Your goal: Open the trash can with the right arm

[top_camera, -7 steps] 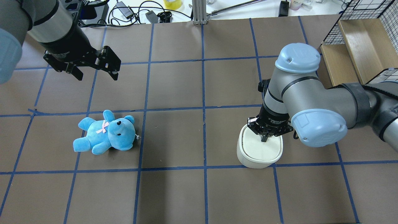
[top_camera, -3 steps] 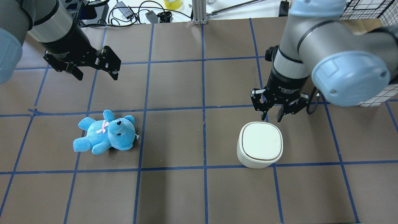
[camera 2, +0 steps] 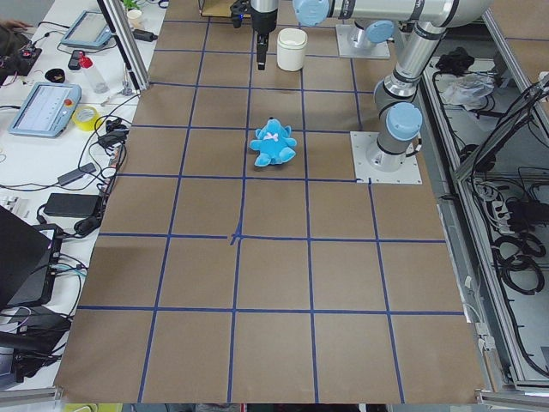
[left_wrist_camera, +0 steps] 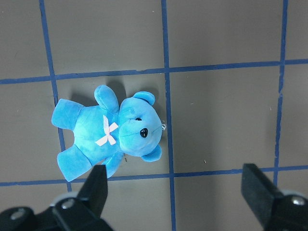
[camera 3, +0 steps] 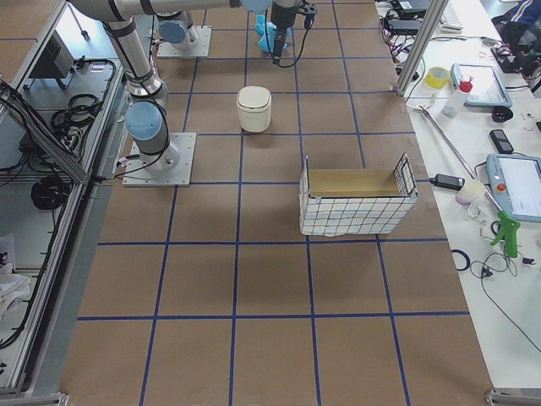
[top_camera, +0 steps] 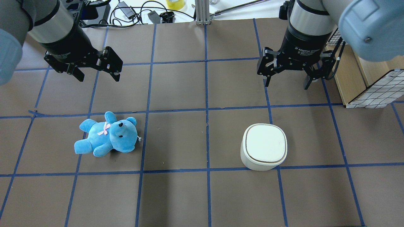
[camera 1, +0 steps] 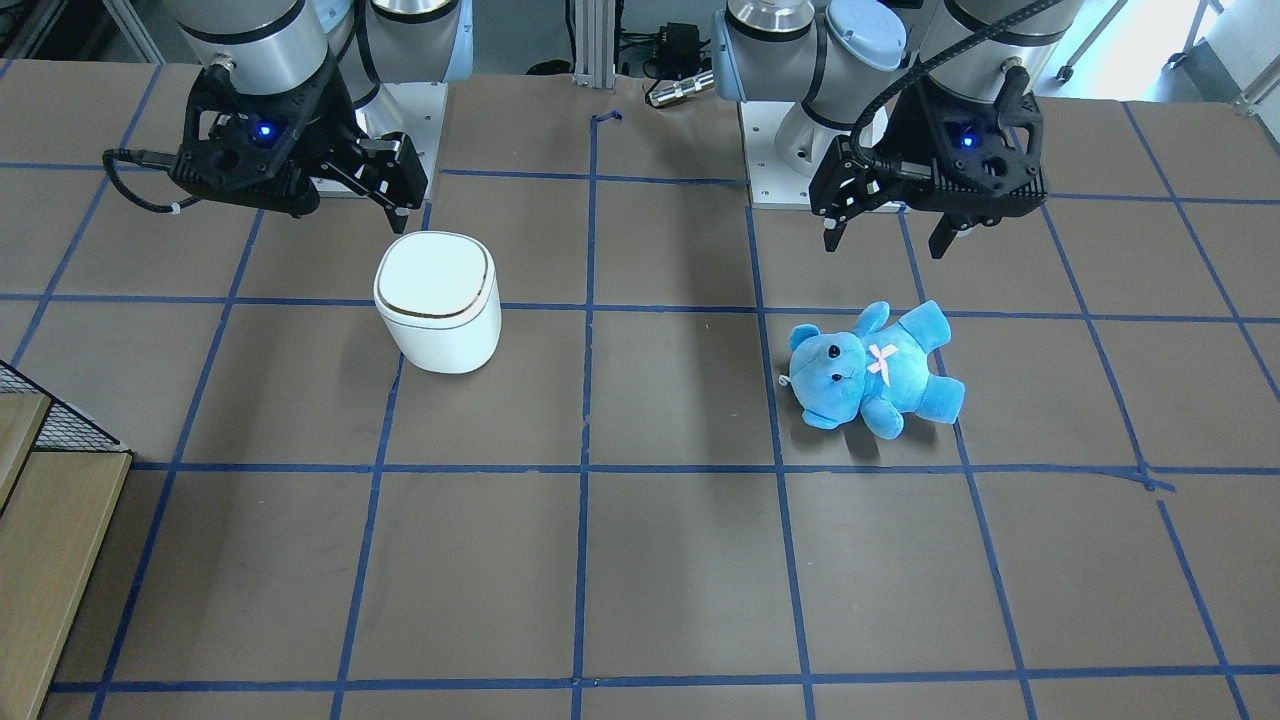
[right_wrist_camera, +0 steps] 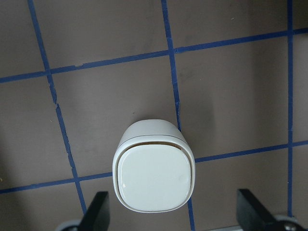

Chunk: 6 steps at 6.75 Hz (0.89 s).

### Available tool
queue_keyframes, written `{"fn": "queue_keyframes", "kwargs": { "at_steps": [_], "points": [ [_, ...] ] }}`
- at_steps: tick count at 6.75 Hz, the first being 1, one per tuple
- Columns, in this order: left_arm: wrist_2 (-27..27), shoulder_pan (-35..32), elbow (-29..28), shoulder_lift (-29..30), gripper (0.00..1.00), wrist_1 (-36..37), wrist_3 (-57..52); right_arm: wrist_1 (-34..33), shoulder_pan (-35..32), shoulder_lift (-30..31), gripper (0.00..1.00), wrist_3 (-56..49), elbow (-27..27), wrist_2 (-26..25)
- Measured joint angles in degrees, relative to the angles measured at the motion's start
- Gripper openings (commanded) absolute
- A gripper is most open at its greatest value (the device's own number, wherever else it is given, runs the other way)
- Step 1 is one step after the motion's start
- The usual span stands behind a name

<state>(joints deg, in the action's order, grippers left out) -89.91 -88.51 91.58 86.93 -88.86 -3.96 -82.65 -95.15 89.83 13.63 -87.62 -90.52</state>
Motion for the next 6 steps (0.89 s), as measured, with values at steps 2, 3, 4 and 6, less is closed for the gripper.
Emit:
{"fn": "queue_keyframes", "kwargs": {
  "at_steps": [2,3,4,6],
  "points": [
    [0.0,0.0,0.0,0.0,1.0,0.0,0.0,-2.58,0.06,-0.08,1.0,-0.21,0.26,-0.12],
    [0.0,0.0,0.0,0.0,1.0,0.0,0.0,-5.04,0.08,-0.09,1.0,-0.25,0.36,-0.11],
    [0.0,0.0,0.0,0.0,1.0,0.0,0.0,-7.03,0.08,-0.09,1.0,-0.24,0.31,-0.08],
    [0.0,0.0,0.0,0.0,1.0,0.0,0.0,-8.18,0.03,-0.09,1.0,-0.19,0.11,-0.13]
  ]
}}
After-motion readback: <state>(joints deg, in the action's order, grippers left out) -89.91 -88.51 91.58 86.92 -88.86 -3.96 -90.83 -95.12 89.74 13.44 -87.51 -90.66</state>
